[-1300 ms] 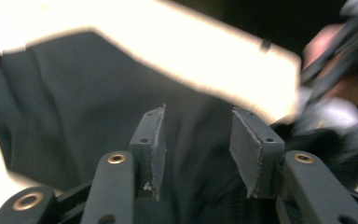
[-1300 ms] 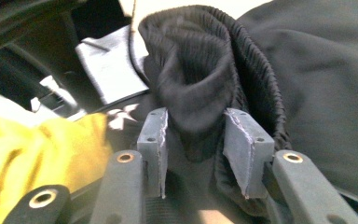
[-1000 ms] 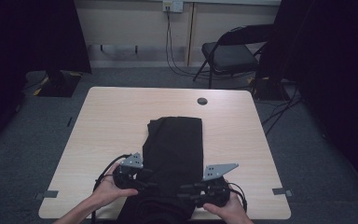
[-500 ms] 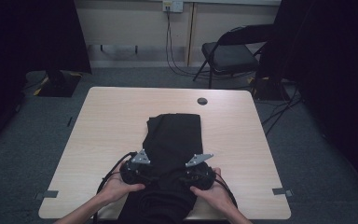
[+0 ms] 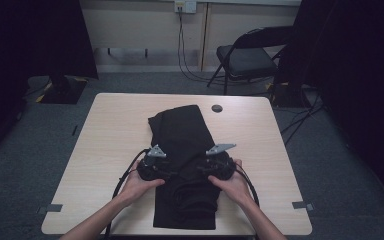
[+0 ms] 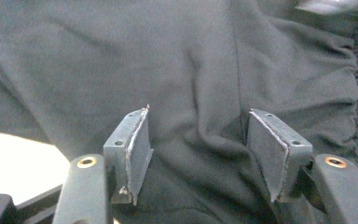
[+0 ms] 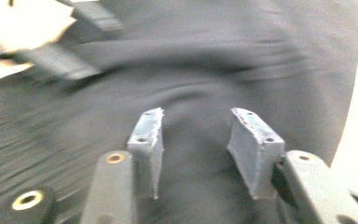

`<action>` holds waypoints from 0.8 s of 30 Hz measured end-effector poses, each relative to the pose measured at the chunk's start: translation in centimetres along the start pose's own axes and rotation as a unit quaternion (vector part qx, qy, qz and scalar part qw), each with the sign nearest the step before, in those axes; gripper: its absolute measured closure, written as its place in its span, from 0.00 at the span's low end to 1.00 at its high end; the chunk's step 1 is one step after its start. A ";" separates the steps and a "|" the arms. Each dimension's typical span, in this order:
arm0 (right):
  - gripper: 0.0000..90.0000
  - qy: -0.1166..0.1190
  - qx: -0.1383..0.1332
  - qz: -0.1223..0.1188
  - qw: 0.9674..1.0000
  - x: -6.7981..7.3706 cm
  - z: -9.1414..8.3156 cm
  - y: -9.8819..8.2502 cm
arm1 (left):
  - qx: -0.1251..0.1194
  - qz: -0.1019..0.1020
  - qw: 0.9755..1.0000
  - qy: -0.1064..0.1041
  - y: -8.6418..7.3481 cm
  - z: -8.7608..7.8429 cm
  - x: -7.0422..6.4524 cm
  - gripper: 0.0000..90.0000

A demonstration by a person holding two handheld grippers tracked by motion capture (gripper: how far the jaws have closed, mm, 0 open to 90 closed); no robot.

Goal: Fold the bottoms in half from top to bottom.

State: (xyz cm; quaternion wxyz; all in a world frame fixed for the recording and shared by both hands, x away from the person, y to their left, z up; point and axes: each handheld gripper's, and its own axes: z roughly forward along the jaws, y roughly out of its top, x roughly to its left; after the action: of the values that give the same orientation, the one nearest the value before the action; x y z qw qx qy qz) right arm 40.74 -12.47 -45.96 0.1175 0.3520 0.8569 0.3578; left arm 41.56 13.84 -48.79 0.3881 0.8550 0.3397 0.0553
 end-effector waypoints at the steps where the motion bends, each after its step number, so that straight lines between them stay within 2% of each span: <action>1: 0.64 0.020 -0.002 -0.003 1.000 0.7 -0.6 -0.3 | -0.002 -0.003 1.000 -0.004 -0.1 -0.2 0.2 0.44; 2: 0.64 0.053 0.000 -0.018 0.998 2.5 -1.5 -1.2 | -0.003 -0.001 1.000 -0.006 -0.1 -0.4 0.3 0.42; 3: 0.65 0.058 0.010 -0.039 0.997 3.5 -1.7 -1.9 | -0.005 -0.005 1.000 -0.006 0.0 -0.4 0.4 0.42; 5: 0.65 0.063 0.030 -0.059 0.996 4.8 -1.6 -3.0 | -0.023 -0.010 1.000 0.001 0.2 -0.7 0.5 0.42; 7: 0.65 0.072 0.025 -0.074 0.994 5.4 -1.4 -4.0 | -0.044 -0.019 0.999 0.009 0.5 -1.0 0.7 0.43; 8: 0.64 0.095 0.017 -0.057 0.994 5.6 -1.4 -4.5 | -0.045 -0.015 0.999 0.008 0.6 -1.0 0.7 0.43; 9: 0.64 0.107 0.017 -0.043 0.993 5.7 -1.4 -4.8 | -0.042 -0.011 0.999 0.010 0.5 -1.0 0.7 0.43; 11: 0.64 0.106 0.025 -0.057 0.992 6.4 -1.7 -4.9 | -0.036 -0.009 0.999 0.003 0.5 -0.8 0.6 0.44; 12: 0.64 0.113 0.031 -0.059 0.991 6.7 -1.9 -5.0 | -0.036 -0.008 0.999 0.001 0.5 -0.9 0.7 0.44; 13: 0.64 0.116 0.031 -0.062 0.991 7.0 -2.1 -5.2 | -0.037 -0.009 0.999 0.006 0.5 -1.0 0.8 0.45; 16: 0.64 0.126 0.038 -0.057 0.990 7.9 -2.8 -5.9 | -0.049 -0.016 0.999 0.007 0.5 -1.6 1.5 0.50; 18: 0.63 0.139 0.049 -0.057 0.987 8.9 -3.4 -6.2 | -0.053 -0.023 0.998 0.007 0.5 -2.1 2.2 0.52; 19: 0.61 0.149 0.056 -0.065 0.985 9.4 -3.6 -6.3 | -0.041 -0.021 0.999 0.006 0.8 -2.4 2.6 0.52; 20: 0.57 0.153 0.054 -0.070 0.984 10.0 -3.8 -6.3 | -0.049 -0.019 0.999 0.014 0.9 -2.7 2.9 0.52; 21: 0.56 0.158 0.048 -0.073 0.984 10.1 -4.0 -6.1 | -0.061 -0.027 0.998 0.018 1.1 -3.0 3.5 0.52; 22: 0.55 0.169 0.036 -0.073 0.982 10.0 -4.2 -5.6 | -0.050 -0.033 0.998 0.021 1.4 -3.1 4.0 0.50; 23: 0.54 0.165 0.024 -0.067 0.984 9.5 -4.4 -4.9 | -0.050 -0.030 0.998 0.031 1.5 -3.1 4.3 0.48; 24: 0.53 0.159 0.013 -0.061 0.985 9.0 -4.5 -4.4 | -0.062 -0.029 0.997 0.045 1.6 -3.1 4.7 0.48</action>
State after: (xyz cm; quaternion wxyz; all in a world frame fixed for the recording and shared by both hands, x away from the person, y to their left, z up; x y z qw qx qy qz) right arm 29.91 -10.86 -45.31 -0.0030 0.2397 0.8890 0.3901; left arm 44.91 17.94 -46.30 0.4265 0.8157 0.3770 0.1035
